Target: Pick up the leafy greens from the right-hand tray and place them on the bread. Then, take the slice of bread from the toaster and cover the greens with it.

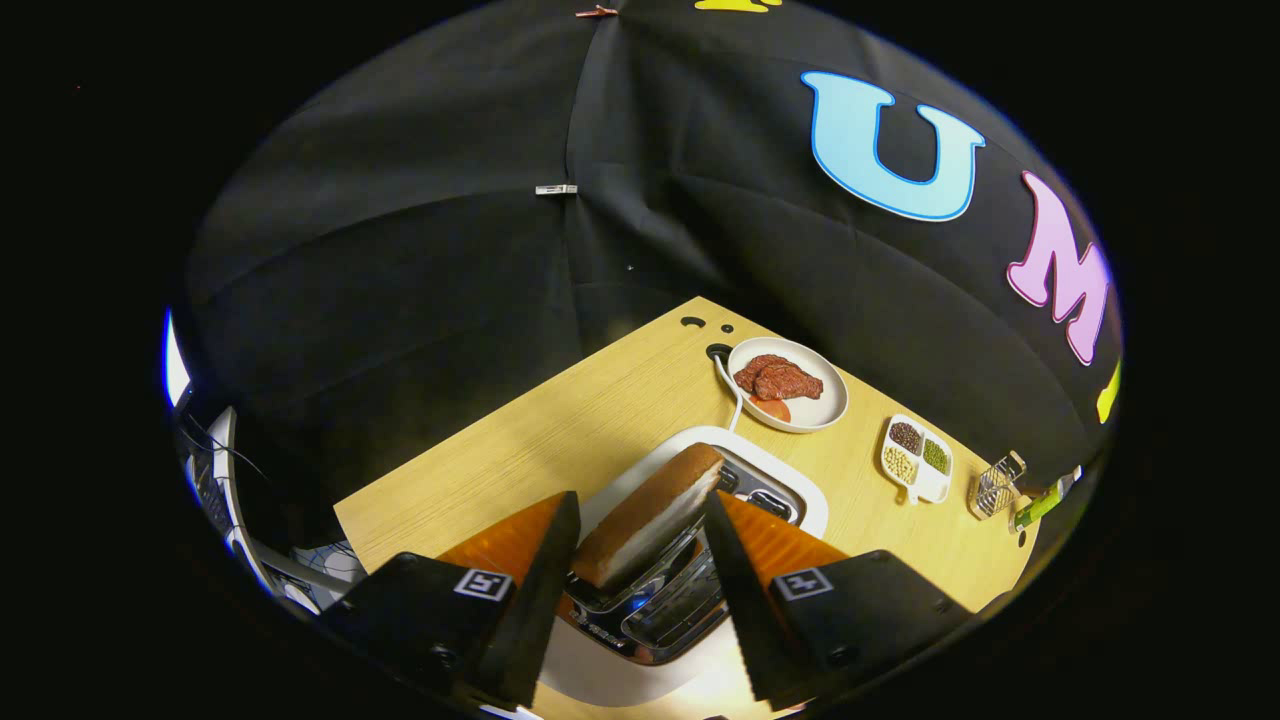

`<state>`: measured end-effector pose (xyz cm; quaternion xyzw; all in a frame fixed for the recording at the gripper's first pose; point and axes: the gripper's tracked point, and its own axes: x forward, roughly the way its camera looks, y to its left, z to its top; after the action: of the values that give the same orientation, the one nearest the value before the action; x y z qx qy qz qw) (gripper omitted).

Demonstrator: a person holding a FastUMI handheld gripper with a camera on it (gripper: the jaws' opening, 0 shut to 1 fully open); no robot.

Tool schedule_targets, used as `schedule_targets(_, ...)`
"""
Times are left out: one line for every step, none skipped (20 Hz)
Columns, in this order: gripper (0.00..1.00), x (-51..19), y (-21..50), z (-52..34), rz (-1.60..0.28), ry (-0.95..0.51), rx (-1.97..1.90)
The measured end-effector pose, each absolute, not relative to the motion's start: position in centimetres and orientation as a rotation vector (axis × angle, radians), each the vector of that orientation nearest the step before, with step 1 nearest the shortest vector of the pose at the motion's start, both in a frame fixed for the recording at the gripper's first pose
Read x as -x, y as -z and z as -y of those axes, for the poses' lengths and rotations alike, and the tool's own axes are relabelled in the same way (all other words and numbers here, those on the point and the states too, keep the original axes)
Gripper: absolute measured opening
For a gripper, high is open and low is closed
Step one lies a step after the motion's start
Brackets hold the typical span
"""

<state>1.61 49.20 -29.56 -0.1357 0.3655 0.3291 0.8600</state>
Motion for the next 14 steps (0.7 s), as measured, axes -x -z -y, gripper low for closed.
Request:
schedule_targets(0.73, -1.4, 29.5, -49.2, -0.771, -0.695, 0.286)
schedule_targets(0.66, -1.3, 29.5, -49.3, -0.771, -0.698, 0.290)
schedule_targets(0.59, -1.3, 29.4, -49.2, -0.774, -0.698, 0.294)
schedule_targets(0.52, -1.1, 29.4, -49.1, -0.783, -0.702, 0.288)
schedule_targets(0.45, -1.1, 29.4, -48.9, -0.791, -0.691, 0.280)
schedule_targets(0.39, -1.2, 29.5, -48.7, -0.800, -0.682, 0.268)
schedule_targets(0.32, -1.2, 29.3, -48.5, -0.812, -0.667, 0.254)
schedule_targets(0.25, -1.0, 29.3, -48.5, -0.828, -0.663, 0.234)
schedule_targets(0.24, -1.0, 29.1, -48.7, -0.841, -0.653, 0.214)
schedule_targets(0.17, -0.7, 28.9, -48.9, -0.853, -0.662, 0.191)
schedule_targets(0.16, -0.6, 28.6, -49.1, -0.860, -0.672, 0.177)
schedule_targets(0.14, -0.6, 28.1, -49.1, -0.854, -0.685, 0.166)
schedule_targets(0.14, -0.6, 27.2, -49.0, -0.842, -0.693, 0.161)
schedule_targets(0.14, -0.8, 26.5, -48.9, -0.824, -0.699, 0.157)
